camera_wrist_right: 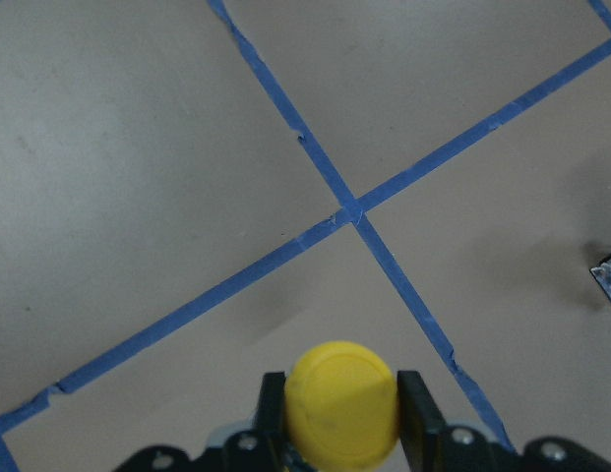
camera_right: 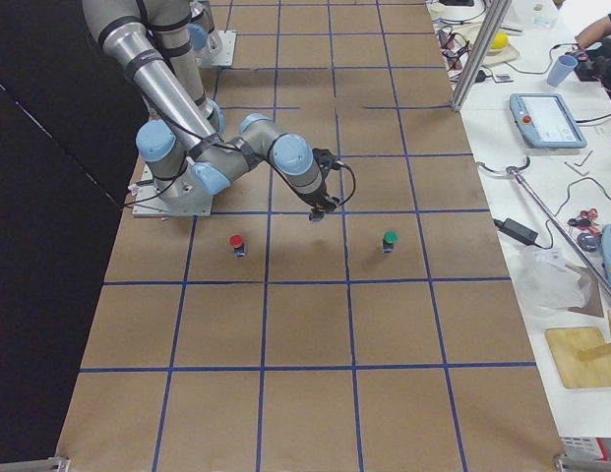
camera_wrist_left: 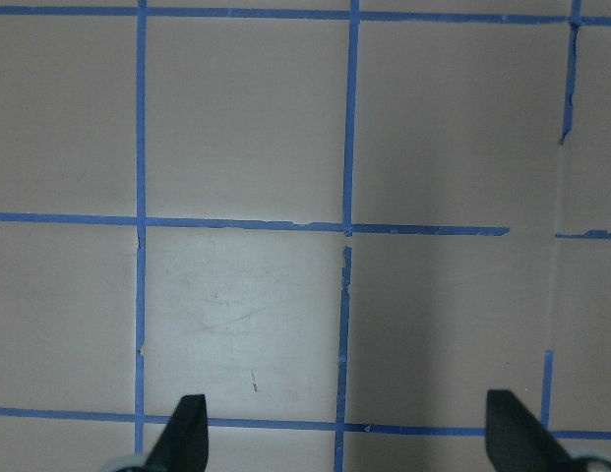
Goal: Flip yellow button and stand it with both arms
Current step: 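Lower the button upright with the right gripper beside the green button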
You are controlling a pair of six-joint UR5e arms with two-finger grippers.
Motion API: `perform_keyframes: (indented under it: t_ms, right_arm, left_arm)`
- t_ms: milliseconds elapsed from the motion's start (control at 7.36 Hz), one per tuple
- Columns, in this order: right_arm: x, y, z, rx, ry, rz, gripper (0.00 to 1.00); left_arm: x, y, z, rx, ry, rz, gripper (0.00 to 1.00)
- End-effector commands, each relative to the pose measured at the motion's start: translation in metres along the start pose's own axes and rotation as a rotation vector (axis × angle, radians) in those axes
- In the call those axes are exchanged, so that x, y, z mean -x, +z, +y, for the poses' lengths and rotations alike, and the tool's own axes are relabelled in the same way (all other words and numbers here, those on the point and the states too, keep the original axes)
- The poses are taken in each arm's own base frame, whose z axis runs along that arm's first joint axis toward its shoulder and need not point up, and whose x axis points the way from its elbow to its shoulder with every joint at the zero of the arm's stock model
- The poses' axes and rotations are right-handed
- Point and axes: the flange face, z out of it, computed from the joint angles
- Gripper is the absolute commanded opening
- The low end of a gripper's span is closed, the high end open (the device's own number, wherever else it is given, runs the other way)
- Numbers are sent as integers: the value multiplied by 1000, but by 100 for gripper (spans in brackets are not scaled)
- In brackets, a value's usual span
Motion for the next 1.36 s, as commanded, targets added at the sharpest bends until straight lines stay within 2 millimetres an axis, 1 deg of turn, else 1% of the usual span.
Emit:
perform_keyframes:
  t_ms: [0,136,272,408,543,815,951,1087,1223]
  right_arm:
    - [-4,10,26,-25,-165,-13,9]
    - [-4,12,48,-32,-172,-16,9]
    - [-6,8,63,-71,-195,18,9]
    - [-5,6,73,-76,-228,28,9]
    - [-5,8,75,-80,-257,26,9]
    - [-8,25,83,-105,-317,5,9]
    - [-8,29,86,-113,-321,0,9]
    - [-8,32,87,-118,-324,-4,12]
    - [-8,33,87,-119,-323,-6,17]
  left_arm:
    - [1,6,-2,66,-2,-1,100]
    - [0,6,-2,66,4,-1,100]
    - [0,7,-1,68,4,-3,100]
    - [1,5,2,65,7,-3,100]
    - [1,7,2,68,5,-3,100]
    - [1,7,4,69,7,-4,100]
    - [3,3,2,58,6,-19,100]
    - [3,0,4,54,1,-16,100]
    - [3,0,4,54,1,-18,100]
